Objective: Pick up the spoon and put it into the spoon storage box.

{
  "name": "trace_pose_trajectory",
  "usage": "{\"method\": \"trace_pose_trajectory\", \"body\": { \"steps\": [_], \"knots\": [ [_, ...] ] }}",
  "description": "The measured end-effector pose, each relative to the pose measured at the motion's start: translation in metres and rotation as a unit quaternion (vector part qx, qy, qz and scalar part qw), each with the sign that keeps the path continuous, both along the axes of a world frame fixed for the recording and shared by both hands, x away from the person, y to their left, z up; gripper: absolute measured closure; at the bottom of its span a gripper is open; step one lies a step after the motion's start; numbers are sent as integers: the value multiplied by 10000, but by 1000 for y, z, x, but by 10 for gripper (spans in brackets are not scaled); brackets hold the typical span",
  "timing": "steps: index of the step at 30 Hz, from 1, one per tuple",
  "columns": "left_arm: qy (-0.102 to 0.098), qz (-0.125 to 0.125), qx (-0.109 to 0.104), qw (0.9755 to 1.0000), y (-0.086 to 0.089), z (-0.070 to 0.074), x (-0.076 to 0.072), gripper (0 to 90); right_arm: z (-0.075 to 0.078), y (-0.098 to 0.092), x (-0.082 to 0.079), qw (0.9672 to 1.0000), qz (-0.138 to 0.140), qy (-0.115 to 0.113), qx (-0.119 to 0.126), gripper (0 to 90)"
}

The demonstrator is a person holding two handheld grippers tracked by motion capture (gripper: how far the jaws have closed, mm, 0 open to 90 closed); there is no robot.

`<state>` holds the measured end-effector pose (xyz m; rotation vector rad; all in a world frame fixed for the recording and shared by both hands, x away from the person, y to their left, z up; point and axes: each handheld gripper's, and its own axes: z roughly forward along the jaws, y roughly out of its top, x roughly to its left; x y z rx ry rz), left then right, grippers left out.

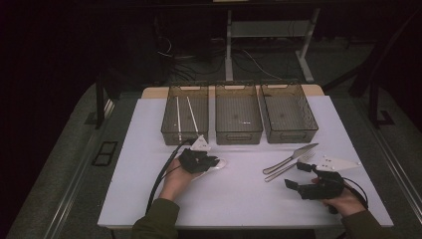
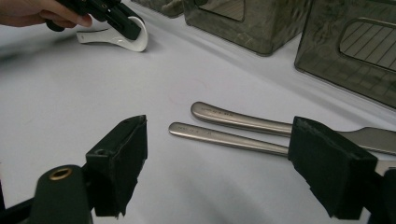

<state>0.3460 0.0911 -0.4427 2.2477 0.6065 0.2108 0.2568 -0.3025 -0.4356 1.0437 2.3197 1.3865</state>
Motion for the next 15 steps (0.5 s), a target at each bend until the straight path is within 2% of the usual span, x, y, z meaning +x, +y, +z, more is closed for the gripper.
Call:
{"method": "trace_pose_trajectory", "body": {
  "steps": [4, 7, 9, 15],
  "knots": [
    [-57, -16, 77, 10000, 0, 2, -2, 826, 1, 0, 0, 10000, -3, -1, 10, 200],
    [-62, -31, -30, 10000, 0, 5, -3, 827, 1, 0, 0, 10000, 0, -7, 33, 199],
    [-56, 6, -181, 9998, 1, 8, -4, 827, 1, 0, 0, 10000, -1, 2, 28, 200],
    [-68, 0, -298, 9995, 0, 18, -3, 827, 1, -1, 0, 10000, -33, -10, 88, 200]
  ]
}}
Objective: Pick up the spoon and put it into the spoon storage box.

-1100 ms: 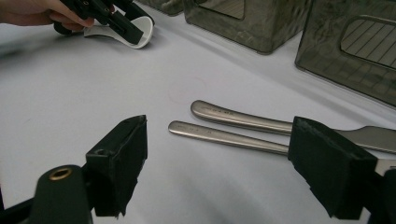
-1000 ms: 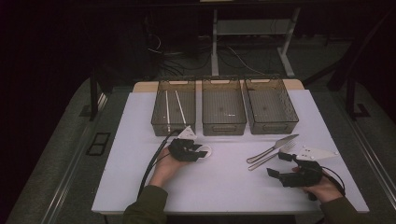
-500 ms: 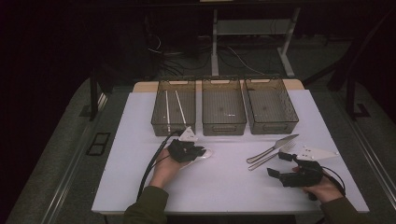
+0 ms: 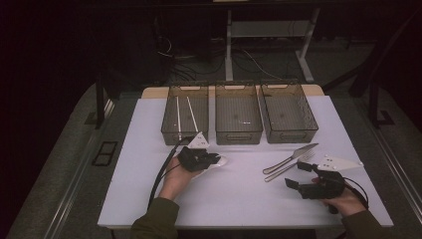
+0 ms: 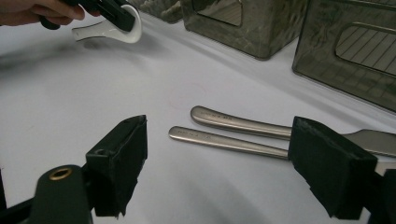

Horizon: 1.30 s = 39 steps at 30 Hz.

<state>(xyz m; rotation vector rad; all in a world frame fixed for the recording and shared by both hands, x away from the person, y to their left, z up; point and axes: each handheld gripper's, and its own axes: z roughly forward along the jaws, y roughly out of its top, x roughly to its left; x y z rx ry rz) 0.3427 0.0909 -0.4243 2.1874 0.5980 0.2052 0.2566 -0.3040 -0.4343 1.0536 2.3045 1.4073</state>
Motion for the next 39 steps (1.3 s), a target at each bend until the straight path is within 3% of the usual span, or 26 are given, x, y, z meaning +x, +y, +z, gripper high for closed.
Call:
{"method": "trace_pose_trajectory", "body": {
  "steps": [7, 18, 22, 30, 39],
  "knots": [
    [-1, -87, -38, 10000, -3, 12, 4, 828, 0, 0, 1, 10000, 10, 0, 2, 199],
    [-209, -255, -157, 9993, -23, 51, 19, 828, 0, 0, 1, 10000, 44, 49, 61, 199],
    [-247, -335, -76, 9991, -31, 60, 28, 828, 0, 0, 0, 9999, 51, 70, 77, 200],
    [-287, -338, -126, 9989, -43, 78, 51, 828, 0, 0, 2, 9999, 87, 39, 103, 200],
    [-440, -423, 24, 9981, -57, 92, 68, 828, 0, 1, 2, 9998, 106, 52, 158, 199]
  ]
}}
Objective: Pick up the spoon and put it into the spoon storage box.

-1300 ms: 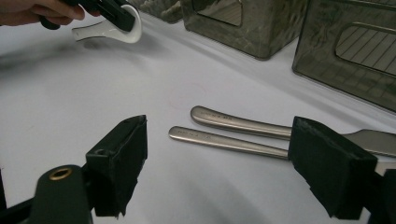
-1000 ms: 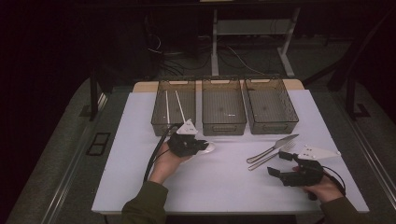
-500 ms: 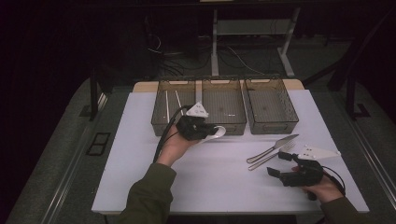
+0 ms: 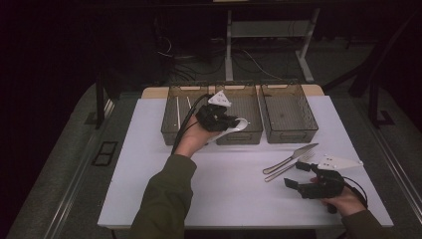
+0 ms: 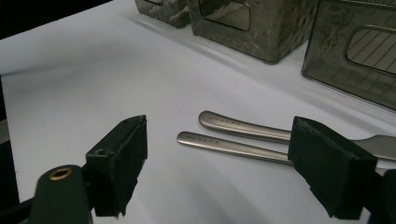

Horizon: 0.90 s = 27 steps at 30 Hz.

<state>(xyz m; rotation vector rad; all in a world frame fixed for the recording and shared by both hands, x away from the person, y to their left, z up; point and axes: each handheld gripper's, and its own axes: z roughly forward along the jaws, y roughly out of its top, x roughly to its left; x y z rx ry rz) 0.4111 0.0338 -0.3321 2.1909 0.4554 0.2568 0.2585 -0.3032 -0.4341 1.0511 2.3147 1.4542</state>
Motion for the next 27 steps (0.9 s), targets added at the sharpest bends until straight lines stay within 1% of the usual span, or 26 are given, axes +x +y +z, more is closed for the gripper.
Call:
{"method": "trace_pose_trajectory", "body": {
  "steps": [1, 3, 5, 6, 7, 9, 10, 13, 15, 17, 21, 25, 27],
  "knots": [
    [-25, -27, 59, 10000, -1, 2, 3, 828, 0, 0, 0, 10000, 7, -6, 3, 200],
    [-18, -34, 5, 10000, -5, 3, 7, 828, 0, 1, 0, 10000, 17, -13, 21, 199],
    [-22, -52, 35, 10000, -10, 4, 11, 828, 1, 1, 0, 10000, 32, -7, 41, 200],
    [-31, -73, 60, 10000, -13, 4, 13, 828, 1, 1, 0, 10000, 46, -19, 34, 199],
    [-60, -110, 136, 9998, -15, 5, 16, 828, 1, 2, 0, 10000, 51, -16, 33, 199],
    [-56, -116, 161, 9998, -21, 4, 20, 828, 1, 2, 0, 10000, 74, -17, 35, 199],
    [-44, -94, 138, 9999, -24, 4, 21, 828, 1, 2, 0, 10000, 83, -11, 43, 200],
    [-41, -47, 196, 9998, -30, 1, 27, 828, 1, 3, 1, 9999, 111, -12, 55, 200],
    [-31, 14, 188, 9998, -35, -1, 30, 828, 1, 4, 1, 9999, 112, -16, 69, 200],
    [-47, 17, 332, 9994, -39, -1, 34, 828, 1, 4, 1, 9999, 109, -11, 85, 200],
    [-43, 88, 356, 9993, -44, -4, 40, 828, 2, 5, 1, 9998, 130, -14, 118, 200],
    [-45, 148, 594, 9981, -46, -11, 47, 828, 2, 5, 1, 9998, 132, -9, 140, 199],
    [-54, 168, 642, 9978, -48, -12, 51, 828, 3, 4, 1, 9998, 115, -6, 178, 200]
  ]
}}
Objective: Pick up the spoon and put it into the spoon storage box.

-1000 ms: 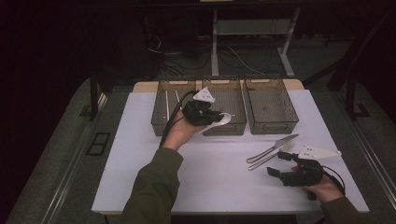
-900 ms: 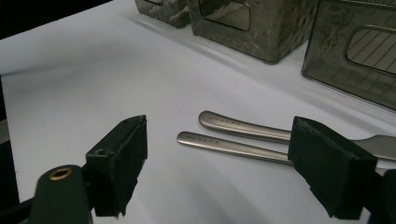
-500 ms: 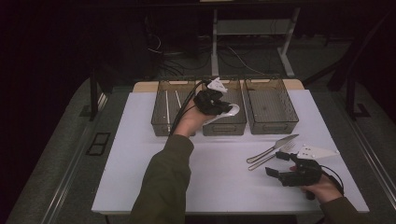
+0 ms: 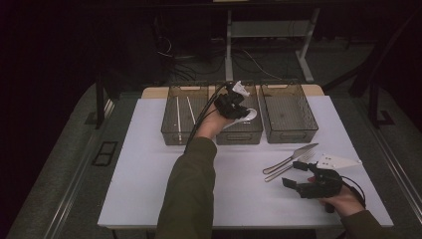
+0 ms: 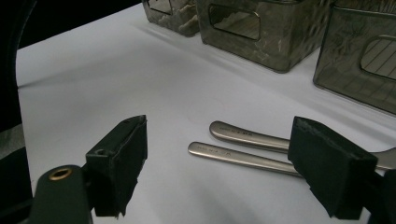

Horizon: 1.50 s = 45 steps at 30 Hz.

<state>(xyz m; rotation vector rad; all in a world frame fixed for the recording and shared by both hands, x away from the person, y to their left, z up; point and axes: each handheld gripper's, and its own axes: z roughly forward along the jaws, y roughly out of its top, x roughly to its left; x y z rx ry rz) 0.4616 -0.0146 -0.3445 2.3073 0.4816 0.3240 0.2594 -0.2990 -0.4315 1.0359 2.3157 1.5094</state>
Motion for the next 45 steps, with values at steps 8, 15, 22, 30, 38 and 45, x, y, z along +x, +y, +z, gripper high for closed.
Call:
{"method": "trace_pose_trajectory", "body": {
  "steps": [8, 15, 22, 30, 38, 45],
  "knots": [
    [-101, -170, 238, 9995, -15, -10, 8, 827, 0, -1, 0, 10000, -34, 9, 88, 200],
    [-35, -158, 698, 9974, -25, -22, 5, 826, 0, -1, 1, 9999, -53, 15, 93, 200],
    [83, -215, 866, 9960, -28, -27, 4, 817, 0, -1, 1, 9999, -67, 35, 103, 200],
    [100, -95, 500, 9987, -24, -22, -1, 706, 0, -1, 1, 9999, -52, 57, 100, 199],
    [239, -146, -310, 9991, -9, -7, -16, 596, -1, 1, 2, 10000, -10, 39, 72, 199],
    [337, -283, -664, 9968, 7, 6, -32, 478, -2, 1, 2, 10000, 11, 45, -31, 199]
  ]
}}
